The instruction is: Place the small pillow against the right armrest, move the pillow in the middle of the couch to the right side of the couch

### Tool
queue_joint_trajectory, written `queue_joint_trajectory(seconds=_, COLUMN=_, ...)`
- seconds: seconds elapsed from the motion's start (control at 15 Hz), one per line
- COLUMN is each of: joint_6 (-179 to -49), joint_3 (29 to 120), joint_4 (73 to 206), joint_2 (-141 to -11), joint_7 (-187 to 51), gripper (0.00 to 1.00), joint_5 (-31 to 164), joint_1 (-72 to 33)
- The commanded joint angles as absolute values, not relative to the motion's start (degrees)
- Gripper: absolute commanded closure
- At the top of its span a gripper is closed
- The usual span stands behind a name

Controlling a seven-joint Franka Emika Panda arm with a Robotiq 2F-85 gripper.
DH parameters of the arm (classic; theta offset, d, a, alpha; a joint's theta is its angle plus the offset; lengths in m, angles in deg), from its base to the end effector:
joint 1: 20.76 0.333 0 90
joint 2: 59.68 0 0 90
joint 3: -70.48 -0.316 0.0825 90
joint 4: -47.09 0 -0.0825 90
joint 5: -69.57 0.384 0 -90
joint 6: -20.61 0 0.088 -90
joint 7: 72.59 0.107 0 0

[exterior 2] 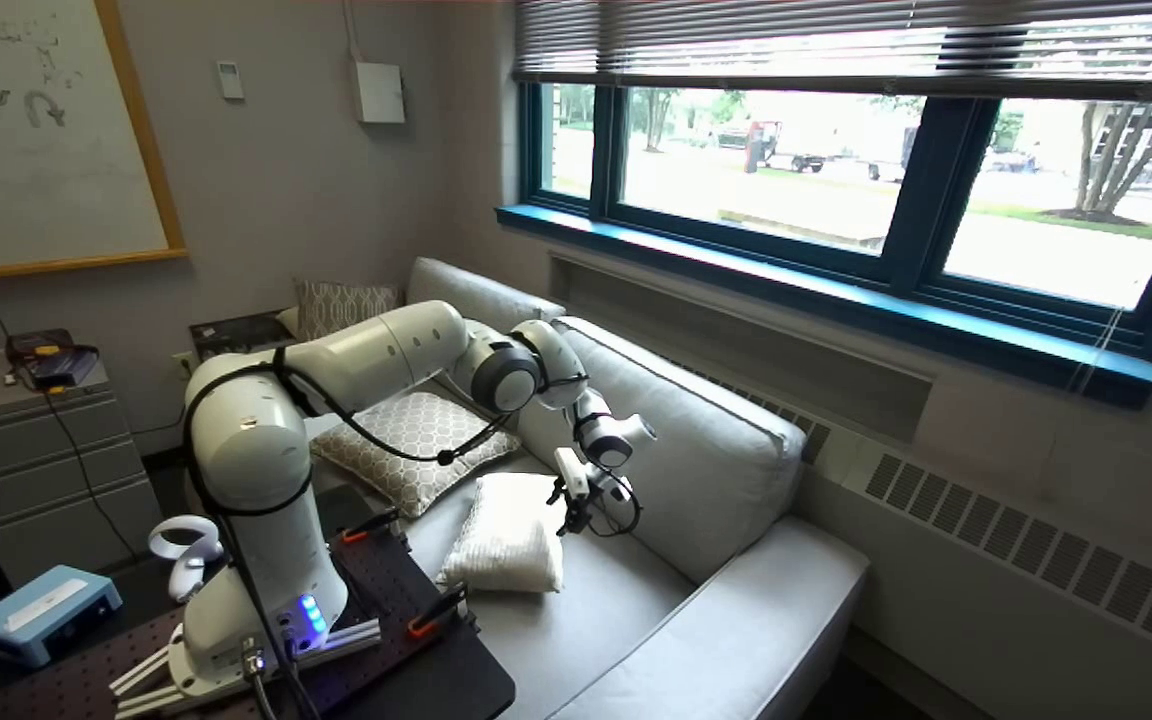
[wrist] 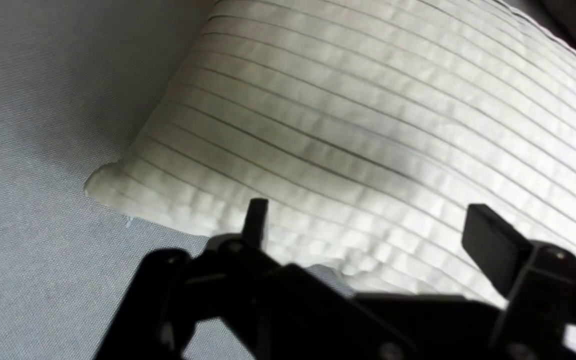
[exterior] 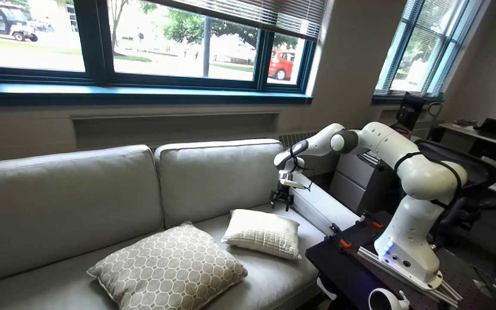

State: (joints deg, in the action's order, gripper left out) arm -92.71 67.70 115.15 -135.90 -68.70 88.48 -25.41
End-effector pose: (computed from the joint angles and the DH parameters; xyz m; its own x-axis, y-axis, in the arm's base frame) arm 0.6422 -0.0051 -0.0689 0.8070 -0.2233 -0.5468 -0.3831 -0.9024 -0.1970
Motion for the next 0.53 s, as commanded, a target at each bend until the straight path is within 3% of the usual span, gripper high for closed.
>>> queue_joint_trajectory(seconds=0.0, joint_6=-92.81, joint_3=67.76, joint_4=115.22, joint_2=-135.90, joint_7=-68.70, gripper=0.00, joint_5=88.48, joint_1=-25.29)
queue_joint_trajectory(seconds=0.47, joint_6=-91.93, joint_3=66.61, joint_4=109.27, joint_2=-137.78, joint_7=-72.67, gripper=0.00, joint_5=87.05, joint_1=-27.85)
